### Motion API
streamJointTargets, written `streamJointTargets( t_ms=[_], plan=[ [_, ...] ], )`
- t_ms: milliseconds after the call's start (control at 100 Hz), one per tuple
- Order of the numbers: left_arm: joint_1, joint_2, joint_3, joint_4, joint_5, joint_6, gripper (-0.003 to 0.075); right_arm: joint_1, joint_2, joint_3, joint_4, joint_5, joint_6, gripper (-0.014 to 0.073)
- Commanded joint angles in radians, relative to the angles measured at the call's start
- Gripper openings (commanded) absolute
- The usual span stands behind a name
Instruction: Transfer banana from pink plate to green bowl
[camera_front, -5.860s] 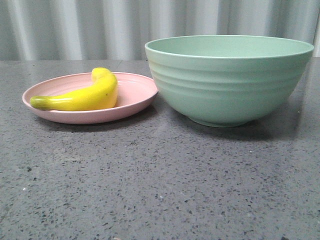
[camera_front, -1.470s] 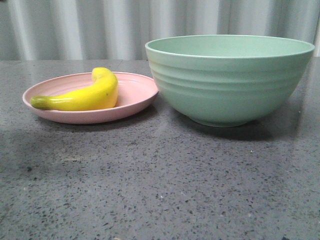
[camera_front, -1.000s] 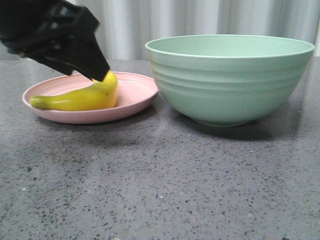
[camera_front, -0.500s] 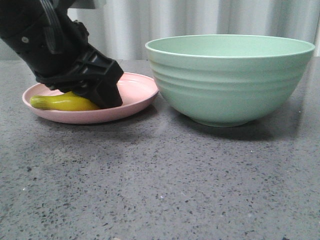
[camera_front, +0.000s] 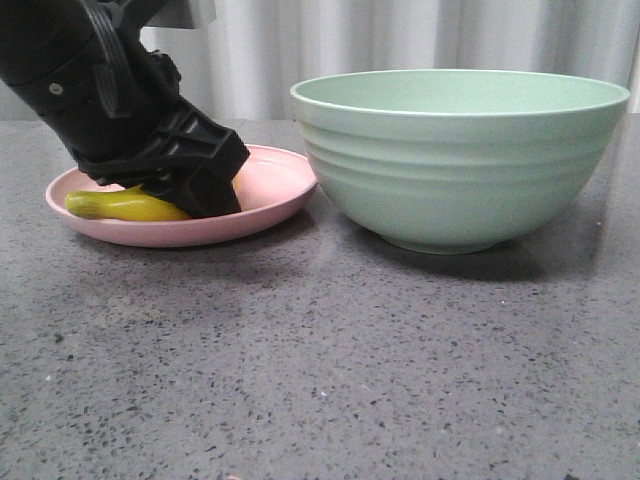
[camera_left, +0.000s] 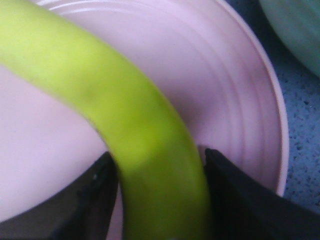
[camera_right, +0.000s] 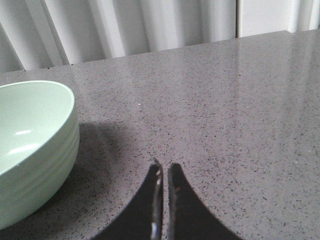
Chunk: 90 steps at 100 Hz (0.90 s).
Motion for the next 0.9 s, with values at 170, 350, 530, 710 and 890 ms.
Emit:
streamJointTargets(
  t_ms=[170, 350, 530, 710, 890],
  plan=[
    [-0.006, -0.038, -0.035, -0.006, -0.047, -0.003, 0.0196, 0.004, 0.017, -0.025, 0.007, -0.077, -0.005, -0.0062],
    [-0.006, -0.086, -0.043, -0.008, -0.025, -0.003, 0.0187, 0.017, 0.017, -0.025, 0.007, -0.02, -0.005, -0.0062],
    [-0.006, -0.174, -0.043, -0.026, -0.023, -0.003, 0.0187, 0.04, 0.017, -0.07, 0.005, 0.077, -0.005, -0.0062],
    [-0.035, -0.278, -0.043, -0.052, -0.04, -0.003, 0.0187, 0.04, 0.02, -0.149, 0.003, 0.175, -0.005, -0.0062],
    [-0.139, -0.338, -0.043, -0.052, -0.065, -0.003, 0.0186, 0.074, 0.069, -0.262, 0.001, 0.266, -0.012, -0.0061]
  ],
)
